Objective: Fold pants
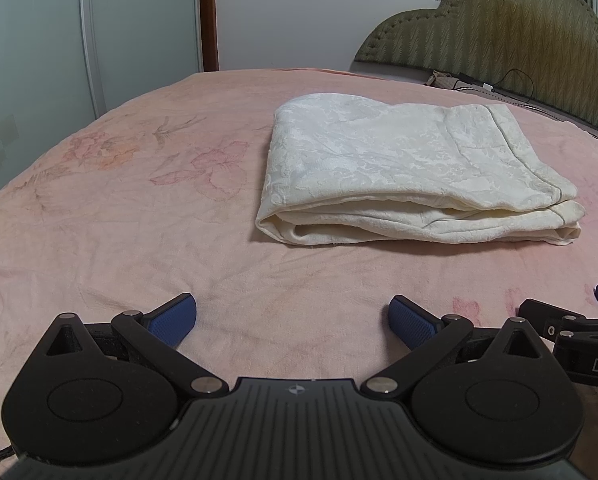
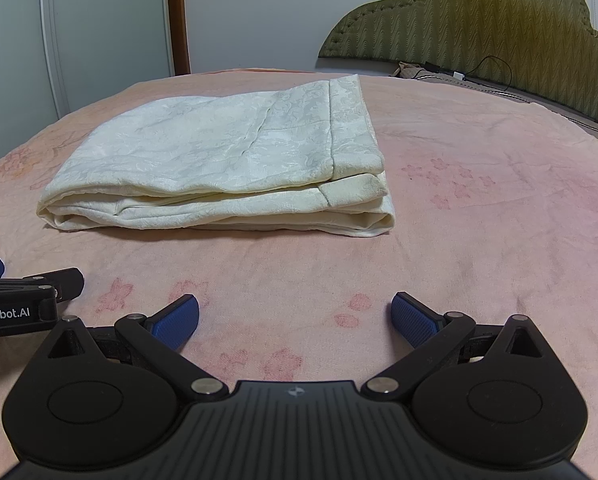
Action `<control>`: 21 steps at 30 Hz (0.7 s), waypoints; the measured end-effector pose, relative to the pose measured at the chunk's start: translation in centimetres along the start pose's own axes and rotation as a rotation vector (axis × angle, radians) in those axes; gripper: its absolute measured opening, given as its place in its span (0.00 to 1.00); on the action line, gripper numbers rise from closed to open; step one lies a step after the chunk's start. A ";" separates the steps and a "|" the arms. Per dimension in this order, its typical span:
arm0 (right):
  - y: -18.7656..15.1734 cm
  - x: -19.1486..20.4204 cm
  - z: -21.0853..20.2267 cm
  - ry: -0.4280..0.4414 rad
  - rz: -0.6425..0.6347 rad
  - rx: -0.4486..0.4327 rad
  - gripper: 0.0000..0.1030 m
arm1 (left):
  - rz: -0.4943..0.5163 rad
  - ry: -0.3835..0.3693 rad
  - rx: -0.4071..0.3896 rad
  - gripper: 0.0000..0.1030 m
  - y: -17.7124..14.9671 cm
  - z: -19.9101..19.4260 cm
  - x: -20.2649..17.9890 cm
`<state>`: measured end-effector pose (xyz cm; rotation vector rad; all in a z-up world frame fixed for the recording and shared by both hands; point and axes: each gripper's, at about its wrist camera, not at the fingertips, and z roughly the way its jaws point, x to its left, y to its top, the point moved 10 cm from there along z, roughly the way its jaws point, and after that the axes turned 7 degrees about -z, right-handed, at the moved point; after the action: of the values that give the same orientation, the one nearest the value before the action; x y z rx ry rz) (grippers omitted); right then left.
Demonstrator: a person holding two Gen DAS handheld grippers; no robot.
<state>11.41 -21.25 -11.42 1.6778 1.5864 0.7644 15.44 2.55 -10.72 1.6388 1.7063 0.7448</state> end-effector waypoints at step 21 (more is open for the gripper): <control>0.0 0.0 0.0 -0.001 0.000 0.000 1.00 | -0.002 -0.005 0.000 1.00 -0.1 -0.1 0.0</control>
<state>11.42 -21.23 -11.43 1.6774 1.5859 0.7640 15.32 2.57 -10.72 1.6380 1.7044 0.7394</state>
